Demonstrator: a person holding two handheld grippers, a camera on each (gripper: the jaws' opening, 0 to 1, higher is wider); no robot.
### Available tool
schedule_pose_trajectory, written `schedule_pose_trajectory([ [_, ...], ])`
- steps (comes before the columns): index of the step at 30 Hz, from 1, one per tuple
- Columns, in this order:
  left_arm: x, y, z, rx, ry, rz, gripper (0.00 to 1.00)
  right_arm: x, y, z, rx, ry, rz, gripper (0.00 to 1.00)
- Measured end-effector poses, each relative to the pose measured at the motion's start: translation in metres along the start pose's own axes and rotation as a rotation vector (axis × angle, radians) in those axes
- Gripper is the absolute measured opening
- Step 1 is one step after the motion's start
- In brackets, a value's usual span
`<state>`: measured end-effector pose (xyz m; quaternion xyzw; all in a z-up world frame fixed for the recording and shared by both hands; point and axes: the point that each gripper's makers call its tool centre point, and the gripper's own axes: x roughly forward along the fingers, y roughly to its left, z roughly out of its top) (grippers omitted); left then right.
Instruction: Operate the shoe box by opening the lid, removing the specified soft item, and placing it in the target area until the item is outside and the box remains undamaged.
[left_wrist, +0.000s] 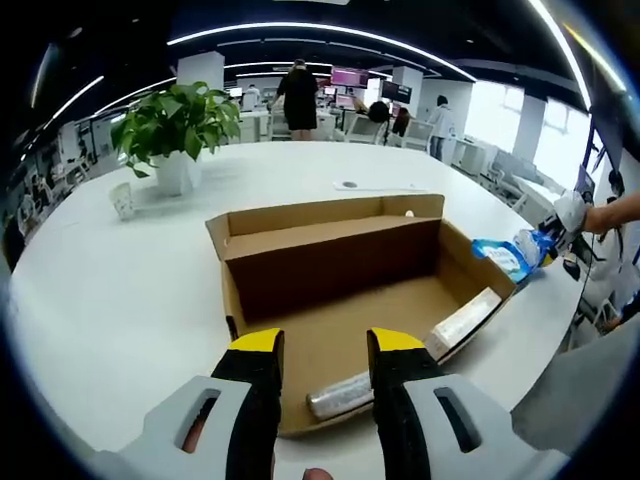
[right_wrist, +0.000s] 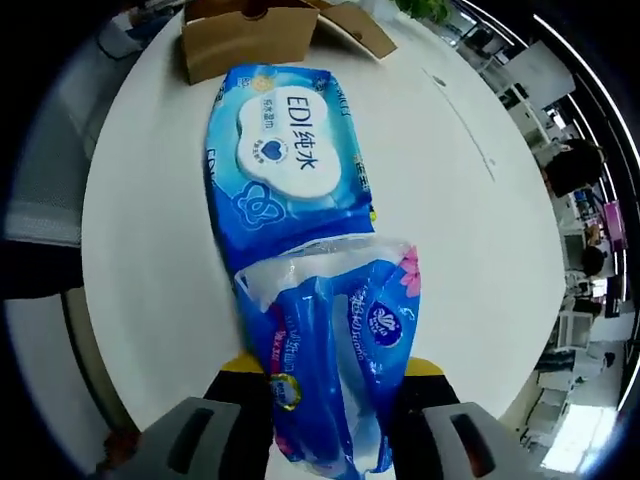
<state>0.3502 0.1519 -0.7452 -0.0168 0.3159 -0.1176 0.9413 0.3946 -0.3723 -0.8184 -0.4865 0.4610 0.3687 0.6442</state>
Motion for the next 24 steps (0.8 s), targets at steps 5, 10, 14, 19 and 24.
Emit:
schedule_pose_trajectory([
  [5,0.000,0.000,-0.001,0.007,0.007,-0.002,0.33,0.001,0.001,0.000,-0.036,0.022,-0.002,0.43],
  [10,0.001,-0.001,-0.001,0.005,0.007,-0.009,0.33,0.000,-0.002,0.003,-0.031,0.023,-0.016,0.43],
  [14,0.001,-0.002,0.000,0.004,0.002,-0.013,0.33,-0.002,-0.003,0.004,-0.025,0.020,-0.025,0.42],
  [19,0.002,-0.005,0.001,0.004,-0.002,-0.024,0.33,-0.011,-0.008,0.009,-0.011,0.001,-0.052,0.41],
  [24,0.002,-0.011,0.003,0.012,-0.010,-0.042,0.33,-0.021,-0.008,0.016,-0.003,-0.017,-0.071,0.39],
])
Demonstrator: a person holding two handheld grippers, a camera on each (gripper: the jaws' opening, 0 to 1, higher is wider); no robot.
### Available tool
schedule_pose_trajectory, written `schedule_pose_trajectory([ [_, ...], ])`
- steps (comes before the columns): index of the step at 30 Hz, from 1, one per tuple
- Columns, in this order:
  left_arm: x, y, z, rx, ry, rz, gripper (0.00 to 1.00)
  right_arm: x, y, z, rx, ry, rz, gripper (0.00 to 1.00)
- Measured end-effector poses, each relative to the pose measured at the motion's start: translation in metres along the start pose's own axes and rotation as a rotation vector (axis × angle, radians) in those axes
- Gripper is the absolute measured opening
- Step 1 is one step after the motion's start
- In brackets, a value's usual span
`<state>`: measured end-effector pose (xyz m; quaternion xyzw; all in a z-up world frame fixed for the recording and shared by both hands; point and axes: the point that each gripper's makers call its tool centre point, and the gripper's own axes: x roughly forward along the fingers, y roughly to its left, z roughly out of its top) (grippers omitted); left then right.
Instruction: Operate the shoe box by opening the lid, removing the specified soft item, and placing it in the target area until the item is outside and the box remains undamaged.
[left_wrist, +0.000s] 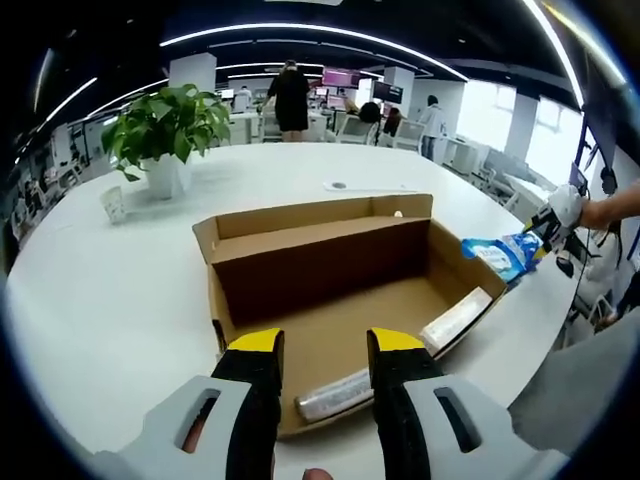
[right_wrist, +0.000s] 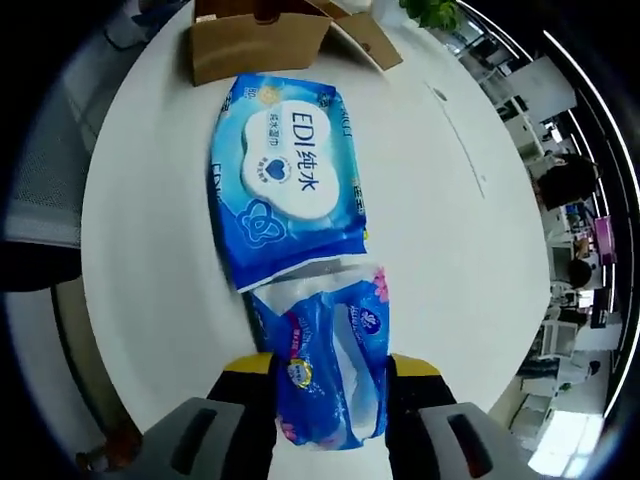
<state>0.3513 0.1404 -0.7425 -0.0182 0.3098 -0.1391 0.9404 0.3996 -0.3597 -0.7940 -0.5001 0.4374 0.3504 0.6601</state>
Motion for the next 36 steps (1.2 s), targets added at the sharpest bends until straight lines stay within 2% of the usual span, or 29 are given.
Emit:
schedule_pose_trajectory([
  [9,0.001,-0.015,0.003,0.014,-0.011,-0.051,0.34,-0.013,0.008,0.009,-0.004,0.004,-0.004,0.38],
  [15,-0.001,-0.024,0.004,0.019,-0.018,-0.079,0.34,-0.022,0.012,0.025,-0.018,-0.012,-0.021,0.38],
  [25,-0.003,-0.036,0.004,0.032,-0.022,-0.125,0.36,-0.041,0.022,0.076,0.010,-0.110,-0.065,0.39],
  [31,-0.003,-0.038,0.004,0.034,-0.028,-0.144,0.35,-0.043,0.028,0.094,0.024,-0.138,-0.066,0.39],
  [36,-0.002,-0.040,0.005,0.028,-0.034,-0.153,0.35,-0.045,0.031,0.118,0.073,-0.186,-0.065,0.38],
])
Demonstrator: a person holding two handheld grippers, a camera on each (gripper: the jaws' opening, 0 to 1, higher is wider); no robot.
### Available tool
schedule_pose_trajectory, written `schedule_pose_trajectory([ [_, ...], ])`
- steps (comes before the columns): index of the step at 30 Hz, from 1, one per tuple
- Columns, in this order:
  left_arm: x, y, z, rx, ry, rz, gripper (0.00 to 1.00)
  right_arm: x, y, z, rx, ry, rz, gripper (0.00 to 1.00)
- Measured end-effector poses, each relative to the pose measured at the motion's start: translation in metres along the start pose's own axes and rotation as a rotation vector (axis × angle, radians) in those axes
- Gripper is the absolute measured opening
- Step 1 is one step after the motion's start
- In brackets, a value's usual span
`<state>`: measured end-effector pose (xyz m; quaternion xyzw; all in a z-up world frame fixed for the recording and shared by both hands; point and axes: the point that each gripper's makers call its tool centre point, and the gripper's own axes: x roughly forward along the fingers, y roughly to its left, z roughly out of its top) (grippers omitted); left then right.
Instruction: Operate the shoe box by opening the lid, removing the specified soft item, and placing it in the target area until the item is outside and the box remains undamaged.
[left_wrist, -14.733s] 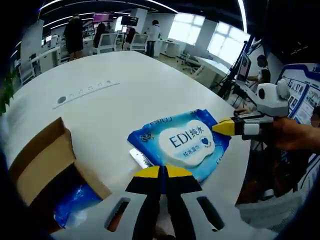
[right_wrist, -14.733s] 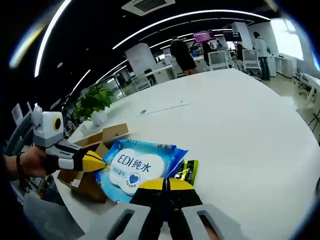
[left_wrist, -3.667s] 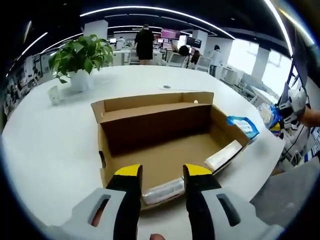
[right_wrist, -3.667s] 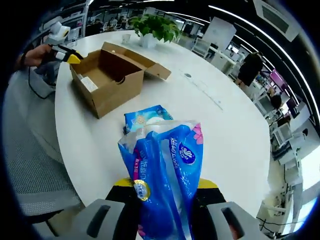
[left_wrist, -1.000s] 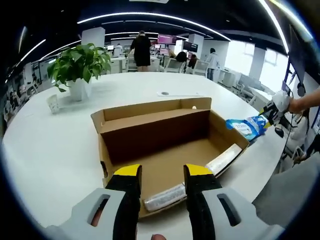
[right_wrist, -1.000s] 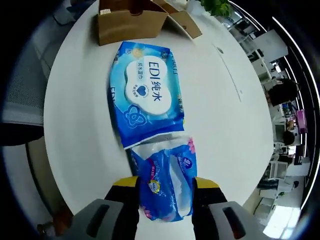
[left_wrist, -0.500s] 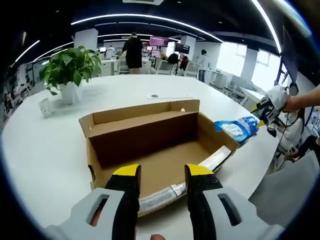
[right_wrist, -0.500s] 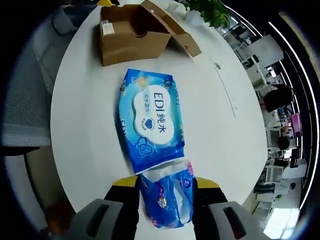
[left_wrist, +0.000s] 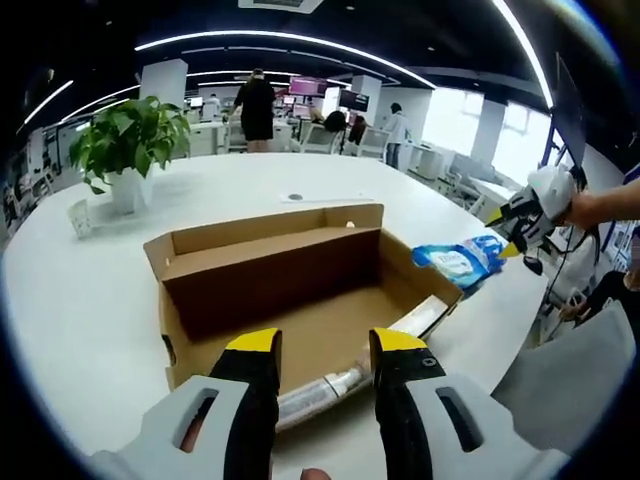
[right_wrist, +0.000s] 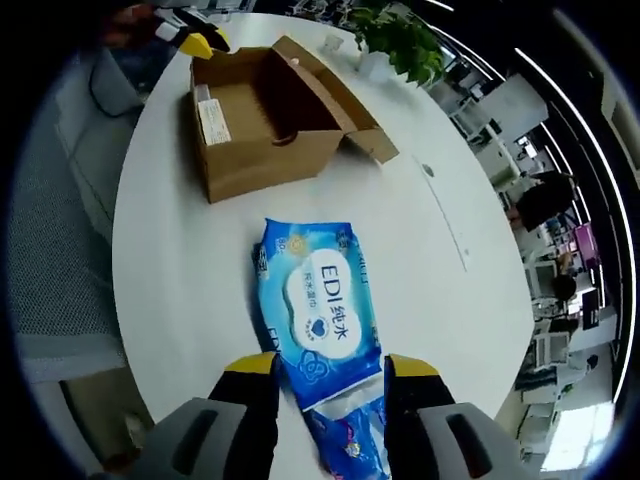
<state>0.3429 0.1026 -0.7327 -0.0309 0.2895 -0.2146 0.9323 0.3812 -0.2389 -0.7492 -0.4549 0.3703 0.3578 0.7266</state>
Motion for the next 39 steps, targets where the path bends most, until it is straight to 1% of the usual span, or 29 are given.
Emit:
schedule_pose_trajectory([
  [5,0.002,-0.002,0.001,0.003,-0.005,-0.011,0.35,0.005,0.005,0.022,-0.001,-0.031,0.003,0.38],
  [9,0.002,-0.003,0.002,0.001,-0.010,-0.019,0.35,0.009,0.011,0.042,-0.039,-0.051,0.013,0.38],
  [13,0.003,-0.004,0.002,-0.003,-0.013,-0.024,0.35,0.013,0.014,0.057,-0.048,-0.068,0.022,0.38],
  [14,0.003,-0.004,0.003,-0.004,-0.014,-0.024,0.35,0.013,0.017,0.063,-0.049,-0.076,0.026,0.38],
  [18,0.003,-0.004,0.003,-0.010,-0.015,-0.025,0.35,0.016,0.023,0.082,-0.085,-0.092,0.038,0.38],
  [22,0.003,-0.003,0.003,-0.018,-0.018,-0.023,0.35,0.018,0.025,0.095,-0.105,-0.101,0.048,0.38],
  [30,0.003,-0.002,0.002,-0.024,-0.018,-0.020,0.35,0.019,0.027,0.129,-0.138,-0.146,0.062,0.38],
  [34,0.002,-0.001,0.002,-0.028,-0.019,-0.015,0.35,0.023,0.034,0.148,-0.167,-0.169,0.091,0.38],
  [39,0.001,0.002,0.001,-0.033,-0.015,-0.006,0.35,0.029,0.042,0.161,-0.200,-0.172,0.119,0.39],
])
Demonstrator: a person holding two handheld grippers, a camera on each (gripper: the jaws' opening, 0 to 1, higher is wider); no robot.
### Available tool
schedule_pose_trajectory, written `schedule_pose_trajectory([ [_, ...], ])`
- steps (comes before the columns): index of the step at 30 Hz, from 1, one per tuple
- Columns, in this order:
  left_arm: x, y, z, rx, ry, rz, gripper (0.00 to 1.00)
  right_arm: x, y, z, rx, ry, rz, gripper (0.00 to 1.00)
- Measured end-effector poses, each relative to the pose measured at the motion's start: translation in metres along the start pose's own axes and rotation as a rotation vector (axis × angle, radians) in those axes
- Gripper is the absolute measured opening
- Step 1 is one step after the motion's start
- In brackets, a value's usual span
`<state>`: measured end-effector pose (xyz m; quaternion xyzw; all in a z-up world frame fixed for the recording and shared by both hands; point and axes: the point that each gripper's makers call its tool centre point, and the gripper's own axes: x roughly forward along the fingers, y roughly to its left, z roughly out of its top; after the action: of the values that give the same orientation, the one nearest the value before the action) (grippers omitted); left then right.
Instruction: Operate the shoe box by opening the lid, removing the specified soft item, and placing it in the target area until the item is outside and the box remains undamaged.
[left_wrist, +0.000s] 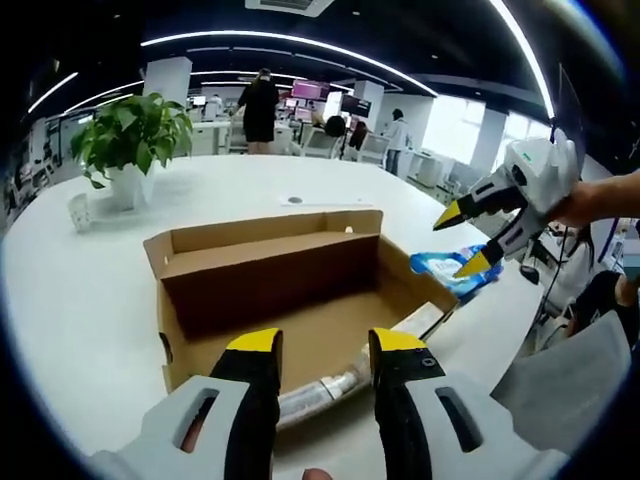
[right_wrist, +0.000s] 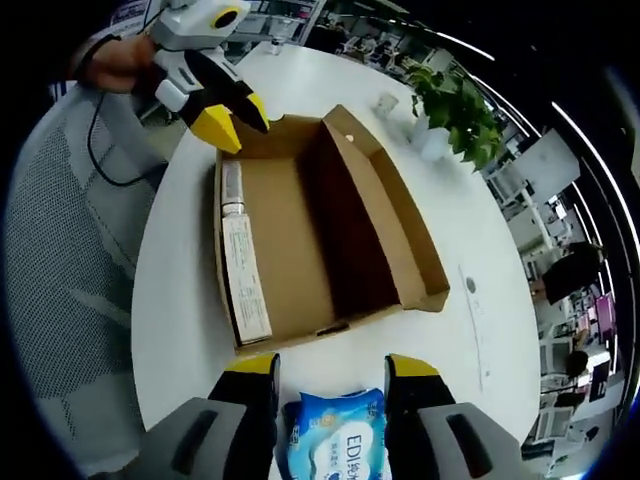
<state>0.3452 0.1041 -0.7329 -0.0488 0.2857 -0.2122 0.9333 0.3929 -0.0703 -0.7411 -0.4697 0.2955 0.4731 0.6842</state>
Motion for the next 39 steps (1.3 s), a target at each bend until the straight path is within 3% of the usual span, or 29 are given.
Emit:
schedule_pose_trajectory([
  [15,-0.002,0.007,0.003,-0.007,-0.008,0.021,0.35,0.025,0.009,0.035,0.001,-0.036,0.126,0.44],
  [22,-0.002,0.008,0.004,-0.008,-0.011,0.026,0.35,0.041,0.024,0.047,0.022,-0.046,0.241,0.51],
  [31,-0.003,0.011,0.002,-0.020,-0.008,0.037,0.35,0.059,0.036,0.045,0.009,-0.013,0.339,0.58],
  [39,-0.003,0.014,0.001,-0.027,-0.006,0.044,0.35,0.064,0.032,0.046,0.023,-0.022,0.343,0.62],
])
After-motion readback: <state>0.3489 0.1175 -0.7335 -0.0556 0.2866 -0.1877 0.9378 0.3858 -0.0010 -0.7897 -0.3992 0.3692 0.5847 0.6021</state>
